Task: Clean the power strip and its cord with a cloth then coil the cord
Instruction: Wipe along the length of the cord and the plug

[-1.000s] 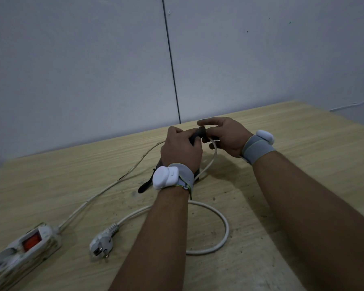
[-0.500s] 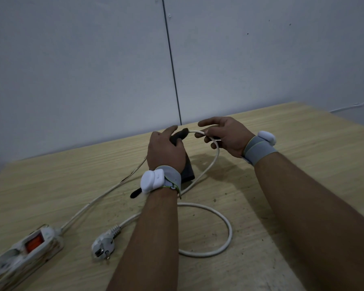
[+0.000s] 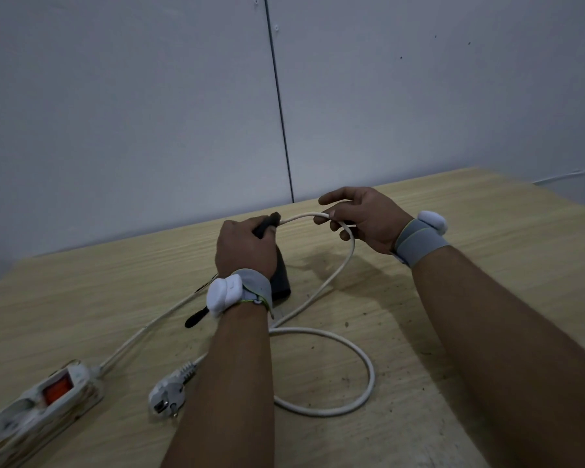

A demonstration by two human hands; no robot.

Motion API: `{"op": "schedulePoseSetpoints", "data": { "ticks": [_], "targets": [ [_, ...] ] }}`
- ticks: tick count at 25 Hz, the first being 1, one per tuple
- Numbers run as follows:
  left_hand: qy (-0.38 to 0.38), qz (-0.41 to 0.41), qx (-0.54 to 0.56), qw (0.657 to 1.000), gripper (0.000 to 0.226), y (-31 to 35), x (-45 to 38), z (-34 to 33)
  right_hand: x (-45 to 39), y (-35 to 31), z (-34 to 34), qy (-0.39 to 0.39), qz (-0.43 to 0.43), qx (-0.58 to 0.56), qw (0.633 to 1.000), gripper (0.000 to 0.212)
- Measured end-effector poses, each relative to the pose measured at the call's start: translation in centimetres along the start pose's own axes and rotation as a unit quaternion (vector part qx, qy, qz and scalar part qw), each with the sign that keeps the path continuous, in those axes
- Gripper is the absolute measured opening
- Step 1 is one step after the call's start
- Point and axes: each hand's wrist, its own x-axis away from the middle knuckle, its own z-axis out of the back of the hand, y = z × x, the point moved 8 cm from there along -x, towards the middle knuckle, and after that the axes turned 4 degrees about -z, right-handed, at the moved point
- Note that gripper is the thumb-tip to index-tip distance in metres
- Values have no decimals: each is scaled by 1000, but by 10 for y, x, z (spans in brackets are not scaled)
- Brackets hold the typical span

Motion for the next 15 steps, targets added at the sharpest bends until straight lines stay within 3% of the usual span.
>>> {"op": "schedulePoseSetpoints", "data": {
  "ticks": [8,15],
  "targets": [
    [-32,-84,29,996,26,42,6,-15,0,1,0,6,5,14,1000,24],
    [-35,-12,14,999,22,-2,-1,-2,-2,4,4,14,-8,14,1000,22]
  ]
}}
